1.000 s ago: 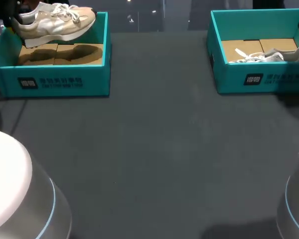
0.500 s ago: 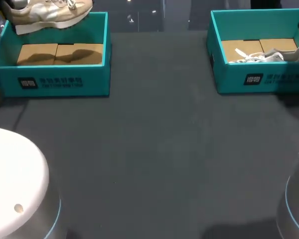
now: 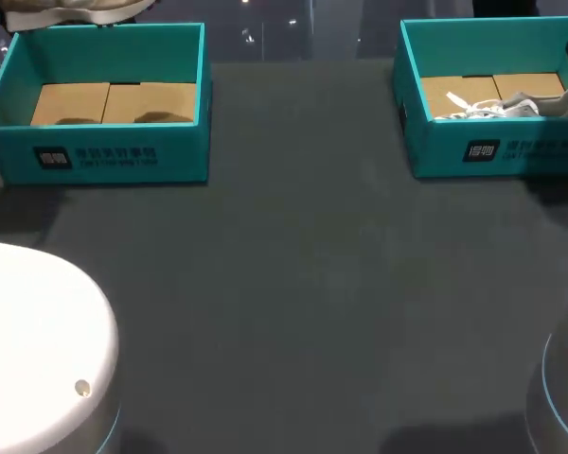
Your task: Take the shoe out of the shoebox, open the shoe tongue, remove and reinsert the insole, then place the shoe into the shoebox
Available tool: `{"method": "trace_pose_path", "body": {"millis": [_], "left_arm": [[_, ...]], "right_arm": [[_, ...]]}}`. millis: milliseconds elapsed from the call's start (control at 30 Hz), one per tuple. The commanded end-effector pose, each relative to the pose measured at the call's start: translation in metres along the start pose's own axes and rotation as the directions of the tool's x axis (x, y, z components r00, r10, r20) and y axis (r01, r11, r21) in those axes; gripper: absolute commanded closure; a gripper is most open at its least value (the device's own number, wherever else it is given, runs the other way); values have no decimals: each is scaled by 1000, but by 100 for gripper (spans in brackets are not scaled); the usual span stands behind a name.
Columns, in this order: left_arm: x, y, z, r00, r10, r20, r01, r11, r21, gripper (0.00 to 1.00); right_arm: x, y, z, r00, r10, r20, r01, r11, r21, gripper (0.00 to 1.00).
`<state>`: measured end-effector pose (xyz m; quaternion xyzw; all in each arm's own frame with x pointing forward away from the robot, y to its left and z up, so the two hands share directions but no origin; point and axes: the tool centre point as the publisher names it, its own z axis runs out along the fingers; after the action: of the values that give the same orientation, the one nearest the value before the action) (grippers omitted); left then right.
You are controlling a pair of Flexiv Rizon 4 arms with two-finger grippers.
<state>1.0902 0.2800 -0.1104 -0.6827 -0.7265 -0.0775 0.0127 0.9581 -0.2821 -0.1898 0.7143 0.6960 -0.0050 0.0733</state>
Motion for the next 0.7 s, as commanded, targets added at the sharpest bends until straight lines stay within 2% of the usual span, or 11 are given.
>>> {"method": "trace_pose_path", "body": {"millis": [33, 167, 367, 567, 700], "left_arm": [[-11, -56, -32, 1000, 5, -28, -8, 995, -104, 100], [-21, -77, -41, 999, 19, -47, -24, 993, -113, 100], [-47, -120, -54, 995, 83, -60, -90, 988, -123, 100], [-77, -168, -58, 986, 151, -75, -158, 982, -107, 100], [-92, -194, -57, 981, 175, -83, -183, 978, -96, 100]], "right_arm": [[0, -1, 0, 1000, 1, 1, -1, 1000, -2, 0], [0, -1, 0, 1000, 1, 1, -1, 1000, -2, 0], [0, -1, 0, 1000, 1, 1, -1, 1000, -2, 0], [0, -1, 0, 1000, 1, 1, -1, 1000, -2, 0], [0, -1, 0, 1000, 1, 1, -1, 1000, -2, 0]]}}
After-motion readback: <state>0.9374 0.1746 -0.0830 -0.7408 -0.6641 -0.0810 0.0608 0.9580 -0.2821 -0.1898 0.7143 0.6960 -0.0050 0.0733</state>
